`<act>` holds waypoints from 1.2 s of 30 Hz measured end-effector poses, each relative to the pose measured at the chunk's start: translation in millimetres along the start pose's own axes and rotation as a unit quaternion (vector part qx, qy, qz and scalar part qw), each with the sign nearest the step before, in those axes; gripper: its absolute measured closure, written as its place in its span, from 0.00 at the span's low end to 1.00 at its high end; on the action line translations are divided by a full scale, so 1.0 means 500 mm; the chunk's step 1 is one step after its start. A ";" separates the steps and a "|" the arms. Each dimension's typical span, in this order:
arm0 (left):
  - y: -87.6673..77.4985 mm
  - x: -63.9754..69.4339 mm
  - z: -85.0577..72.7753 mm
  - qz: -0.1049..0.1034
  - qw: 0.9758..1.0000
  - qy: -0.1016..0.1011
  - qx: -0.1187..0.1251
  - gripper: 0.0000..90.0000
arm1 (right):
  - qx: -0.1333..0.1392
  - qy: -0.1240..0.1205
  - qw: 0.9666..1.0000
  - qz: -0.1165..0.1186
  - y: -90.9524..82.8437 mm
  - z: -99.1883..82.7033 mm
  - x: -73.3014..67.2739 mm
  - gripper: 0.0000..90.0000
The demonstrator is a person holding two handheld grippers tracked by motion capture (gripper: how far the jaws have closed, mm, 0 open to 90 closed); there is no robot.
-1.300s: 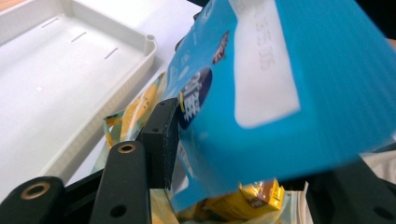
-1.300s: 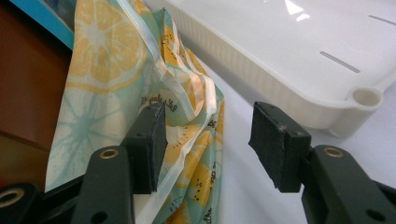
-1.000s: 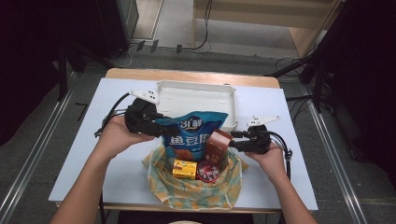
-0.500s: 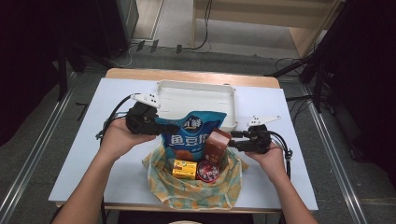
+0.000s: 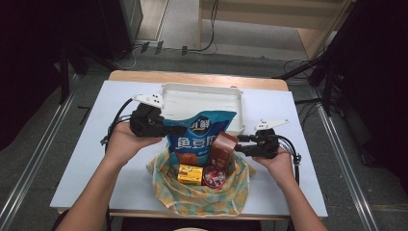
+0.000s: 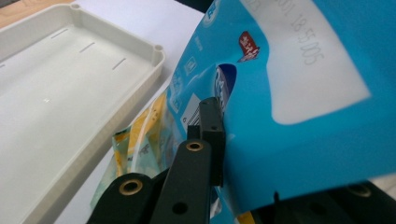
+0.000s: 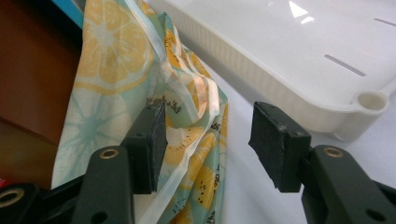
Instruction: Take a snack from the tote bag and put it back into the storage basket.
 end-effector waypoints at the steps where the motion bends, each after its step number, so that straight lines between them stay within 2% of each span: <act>1: 0.000 0.000 0.002 0.002 1.000 -0.001 0.000 1.00 | -0.001 0.000 1.000 -0.001 0.000 0.000 0.000 0.52; 5: 0.000 0.001 0.012 0.005 1.000 -0.002 0.001 1.00 | -0.001 -0.001 1.000 -0.003 0.000 0.000 0.000 0.52; 8: -0.004 0.003 0.025 0.009 1.000 -0.003 0.011 1.00 | -0.001 -0.002 1.000 -0.004 -0.001 0.000 0.000 0.52; 9: -0.005 0.004 0.029 0.004 1.000 -0.005 0.011 1.00 | -0.001 -0.001 1.000 -0.004 -0.001 0.000 0.000 0.52; 10: -0.007 0.004 0.033 0.009 1.000 0.000 0.009 1.00 | 0.000 -0.001 1.000 -0.003 -0.001 0.000 0.000 0.52; 14: -0.015 0.005 0.048 0.008 1.000 0.001 0.008 1.00 | -0.003 -0.002 1.000 -0.003 0.000 0.000 -0.001 0.52; 15: -0.019 0.006 0.053 0.013 1.000 0.002 0.012 1.00 | -0.004 0.000 1.000 -0.003 0.000 0.000 -0.002 0.52; 16: -0.022 0.006 0.056 0.009 1.000 0.001 0.012 1.00 | -0.004 0.000 1.000 -0.003 0.001 -0.001 -0.002 0.52; 22: -0.038 0.007 0.077 0.018 1.000 0.000 0.021 1.00 | -0.004 0.000 1.000 -0.001 0.002 0.000 -0.003 0.52; 23: -0.040 0.008 0.082 0.012 1.000 -0.002 0.024 1.00 | -0.003 0.000 1.000 0.000 0.002 0.000 -0.004 0.52; 24: -0.044 0.008 0.087 0.017 0.999 0.001 0.027 1.00 | -0.002 0.001 1.000 0.000 0.002 0.000 -0.004 0.52; 26: -0.051 0.009 0.097 0.014 0.999 0.004 0.029 1.00 | -0.001 0.002 1.000 0.000 0.003 0.001 -0.004 0.52; 30: -0.064 0.011 0.115 0.031 0.999 0.012 0.034 1.00 | -0.001 0.004 1.000 -0.002 0.004 0.001 -0.003 0.52; 36: -0.089 0.008 0.133 0.042 0.998 0.015 0.043 1.00 | 0.000 0.005 1.000 -0.001 0.005 0.002 -0.002 0.52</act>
Point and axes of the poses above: each handheld gripper's, and its own axes: y roughly forward along the jaws, z roughly out of its top, x roughly to its right, the point moved 4 cm from there along y, roughly forward along the jaws, and after that the axes turned 11 degrees about z, right-handed, at the moved point
